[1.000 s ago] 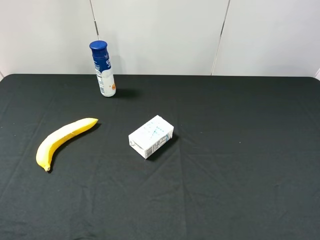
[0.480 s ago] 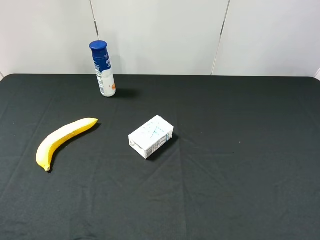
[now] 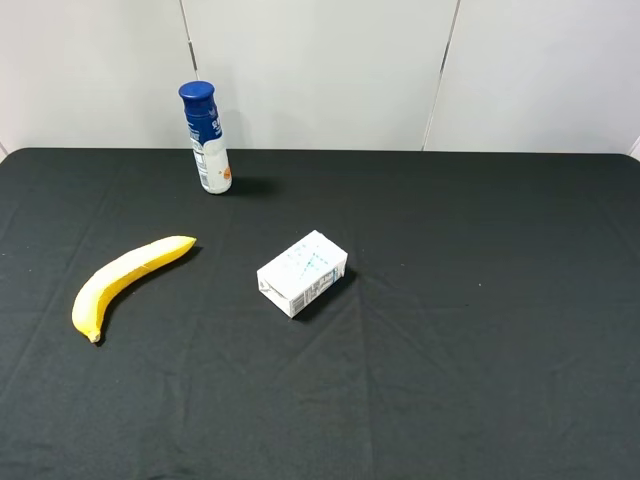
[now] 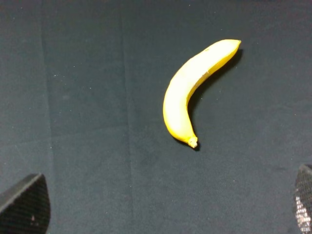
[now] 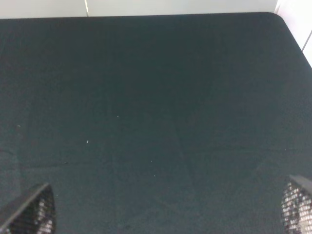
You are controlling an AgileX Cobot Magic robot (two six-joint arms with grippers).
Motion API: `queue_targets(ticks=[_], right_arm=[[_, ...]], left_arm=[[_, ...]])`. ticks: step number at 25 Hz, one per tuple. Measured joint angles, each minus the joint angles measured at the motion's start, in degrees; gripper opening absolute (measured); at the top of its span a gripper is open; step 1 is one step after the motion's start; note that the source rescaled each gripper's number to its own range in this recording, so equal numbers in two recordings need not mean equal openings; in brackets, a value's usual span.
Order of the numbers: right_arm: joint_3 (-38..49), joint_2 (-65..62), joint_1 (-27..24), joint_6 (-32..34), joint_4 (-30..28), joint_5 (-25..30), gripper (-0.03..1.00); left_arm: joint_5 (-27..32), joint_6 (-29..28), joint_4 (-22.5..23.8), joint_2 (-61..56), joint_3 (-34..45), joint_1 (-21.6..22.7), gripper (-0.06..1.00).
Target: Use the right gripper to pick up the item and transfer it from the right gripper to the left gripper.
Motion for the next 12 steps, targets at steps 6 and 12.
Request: queue_targets(ticks=[6, 12], right_arm=[[0.0, 0.0, 0.0, 0.0, 0.0, 0.0, 1.00], [0.0, 0.0, 0.0, 0.0, 0.0, 0.0, 1.00]], left_arm=[[0.0, 0.0, 0.0, 0.0, 0.0, 0.0, 0.99], [0.0, 0.0, 0.0, 0.0, 0.0, 0.0, 0.99]])
